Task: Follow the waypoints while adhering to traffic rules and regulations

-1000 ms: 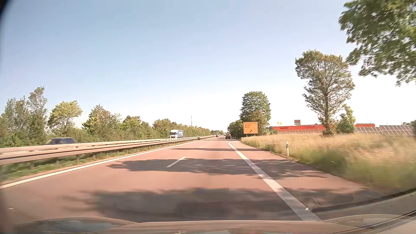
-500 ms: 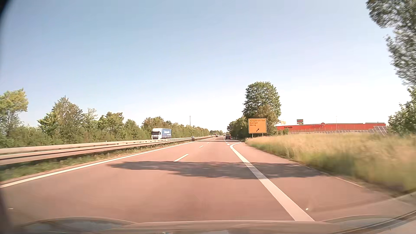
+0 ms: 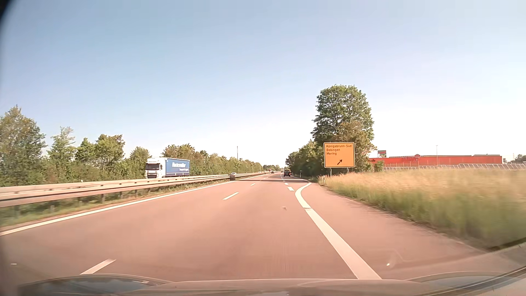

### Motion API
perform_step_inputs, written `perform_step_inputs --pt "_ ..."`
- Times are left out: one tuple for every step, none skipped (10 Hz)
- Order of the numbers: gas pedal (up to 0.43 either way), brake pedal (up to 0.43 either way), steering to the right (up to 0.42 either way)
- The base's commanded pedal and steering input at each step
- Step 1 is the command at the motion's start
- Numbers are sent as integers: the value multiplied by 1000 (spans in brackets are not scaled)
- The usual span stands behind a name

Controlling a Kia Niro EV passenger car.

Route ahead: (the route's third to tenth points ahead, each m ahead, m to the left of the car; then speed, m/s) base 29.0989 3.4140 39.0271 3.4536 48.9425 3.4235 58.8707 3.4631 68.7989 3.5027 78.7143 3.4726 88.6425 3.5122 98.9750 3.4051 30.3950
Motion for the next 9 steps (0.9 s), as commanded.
perform_step_inputs --pt "130 12 4" --pt "130 12 4" --pt "130 12 4" --pt "130 12 4" --pt "118 12 4" --pt "98 12 4" --pt "67 12 4" --pt "20 12 4" --pt "0 12 4"
